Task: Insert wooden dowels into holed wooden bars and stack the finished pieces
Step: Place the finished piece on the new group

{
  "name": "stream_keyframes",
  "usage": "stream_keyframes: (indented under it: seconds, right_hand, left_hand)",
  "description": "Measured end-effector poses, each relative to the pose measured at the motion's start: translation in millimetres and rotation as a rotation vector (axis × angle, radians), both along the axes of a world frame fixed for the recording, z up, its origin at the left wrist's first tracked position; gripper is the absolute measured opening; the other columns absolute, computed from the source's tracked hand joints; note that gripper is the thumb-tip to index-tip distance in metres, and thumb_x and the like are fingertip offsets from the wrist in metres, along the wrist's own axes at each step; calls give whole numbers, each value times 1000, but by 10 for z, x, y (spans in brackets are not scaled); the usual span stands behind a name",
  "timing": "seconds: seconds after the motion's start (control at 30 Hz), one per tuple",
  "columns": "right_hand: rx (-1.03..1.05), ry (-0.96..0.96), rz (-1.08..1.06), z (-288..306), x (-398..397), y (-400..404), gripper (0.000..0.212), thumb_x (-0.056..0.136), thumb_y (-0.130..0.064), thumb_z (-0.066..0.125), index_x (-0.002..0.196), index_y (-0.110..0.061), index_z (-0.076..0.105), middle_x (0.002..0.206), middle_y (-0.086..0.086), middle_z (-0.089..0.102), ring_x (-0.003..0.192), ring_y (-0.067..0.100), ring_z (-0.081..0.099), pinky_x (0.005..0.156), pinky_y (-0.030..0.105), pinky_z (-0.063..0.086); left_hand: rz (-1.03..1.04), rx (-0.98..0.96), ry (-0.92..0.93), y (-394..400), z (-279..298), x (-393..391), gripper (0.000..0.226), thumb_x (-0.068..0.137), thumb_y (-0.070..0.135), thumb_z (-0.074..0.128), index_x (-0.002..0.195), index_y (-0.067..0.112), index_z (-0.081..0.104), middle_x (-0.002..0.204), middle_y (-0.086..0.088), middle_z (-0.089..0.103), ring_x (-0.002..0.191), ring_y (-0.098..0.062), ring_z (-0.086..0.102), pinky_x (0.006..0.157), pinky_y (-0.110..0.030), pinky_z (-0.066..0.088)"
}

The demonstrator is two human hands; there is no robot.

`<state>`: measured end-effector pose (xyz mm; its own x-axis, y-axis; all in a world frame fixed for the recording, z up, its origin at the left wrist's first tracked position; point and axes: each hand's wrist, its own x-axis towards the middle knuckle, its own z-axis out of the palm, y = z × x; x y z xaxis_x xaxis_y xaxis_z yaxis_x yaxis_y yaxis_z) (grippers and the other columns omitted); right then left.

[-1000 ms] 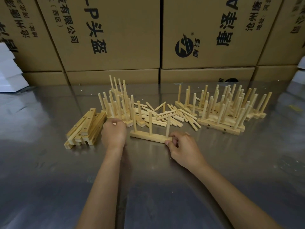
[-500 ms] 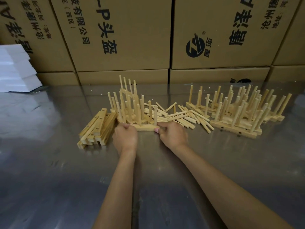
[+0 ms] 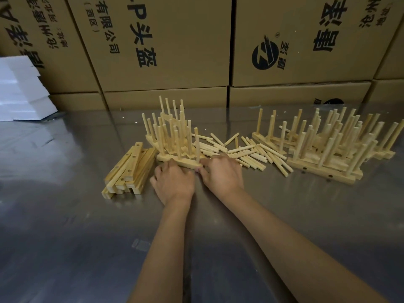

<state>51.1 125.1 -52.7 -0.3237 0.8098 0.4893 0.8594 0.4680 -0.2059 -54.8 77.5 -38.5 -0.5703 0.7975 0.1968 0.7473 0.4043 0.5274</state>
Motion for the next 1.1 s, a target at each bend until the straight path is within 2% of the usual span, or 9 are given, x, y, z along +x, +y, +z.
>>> stream_keyframes:
  seconds: [0.2, 0.43, 0.57, 0.63, 0.7, 0.77, 0.87, 0.97, 1.1]
  right_hand:
    - [-172, 46, -38, 42, -237, 162, 32, 97, -50, 50, 110, -30, 70, 96, 5, 70, 99, 28, 63, 68, 32, 31]
    - [-247, 52, -68, 108, -569, 348, 29, 98, -42, 50, 107, -22, 68, 104, 4, 68, 102, 25, 63, 72, 31, 33]
    - [-205, 29, -55, 75, -610, 338, 25, 98, -34, 45, 103, -21, 66, 96, 3, 70, 94, 26, 66, 66, 32, 33]
    - [-149, 30, -63, 60, -603, 332, 27, 97, -32, 45, 113, -21, 62, 93, 5, 70, 90, 28, 67, 62, 32, 30]
    - [-91, 47, -86, 53, -603, 308, 41, 98, -38, 46, 135, -19, 49, 89, 6, 71, 85, 29, 67, 60, 32, 29]
    - [-54, 58, -91, 20, -600, 270, 55, 99, -43, 46, 146, -16, 36, 87, 6, 71, 83, 29, 68, 59, 33, 30]
    - [-53, 150, -86, -16, -564, 215, 54, 99, -46, 46, 142, -15, 41, 88, 7, 71, 84, 30, 67, 60, 34, 31]
    - [-98, 287, -72, -7, -490, 123, 48, 98, -44, 47, 138, -16, 46, 88, 7, 71, 87, 30, 67, 62, 33, 33]
    - [-269, 563, -52, 29, -310, -69, 38, 97, -40, 50, 129, -21, 57, 90, 4, 71, 88, 25, 65, 72, 35, 48]
  left_hand:
    - [-4, 20, -10, 10, 12, 10, 35, 98, 32, 47, 123, 11, 62, 138, -7, 56, 134, -27, 37, 106, -41, 23]
    - [14, 92, -36, 17, 14, -4, 35, 103, 29, 41, 121, 11, 64, 135, -9, 58, 130, -29, 40, 106, -42, 26]
    - [89, 222, 208, -20, 123, -32, 36, 95, 24, 46, 125, 13, 63, 128, -10, 61, 121, -29, 46, 98, -42, 29]
    - [152, 292, 288, -57, 206, -72, 50, 85, 27, 37, 126, 13, 61, 128, -11, 59, 121, -31, 46, 100, -44, 30]
    - [217, 282, 287, -98, 246, -162, 64, 77, 32, 32, 133, 12, 55, 140, -15, 51, 131, -34, 41, 107, -47, 27]
    - [296, 198, 261, -116, 209, -286, 62, 84, 25, 45, 144, 9, 44, 150, -19, 40, 140, -36, 31, 116, -50, 21]
    - [411, 118, 159, -150, 182, -417, 60, 88, 19, 60, 143, 2, 42, 141, -24, 43, 134, -40, 33, 115, -49, 22]
    - [466, 103, 104, -181, 194, -483, 37, 89, 15, 57, 122, -2, 58, 127, -25, 48, 120, -40, 39, 104, -48, 28]
    - [463, 82, 120, -209, 205, -501, 28, 90, 15, 62, 112, -2, 61, 123, -24, 49, 118, -40, 40, 100, -50, 30]
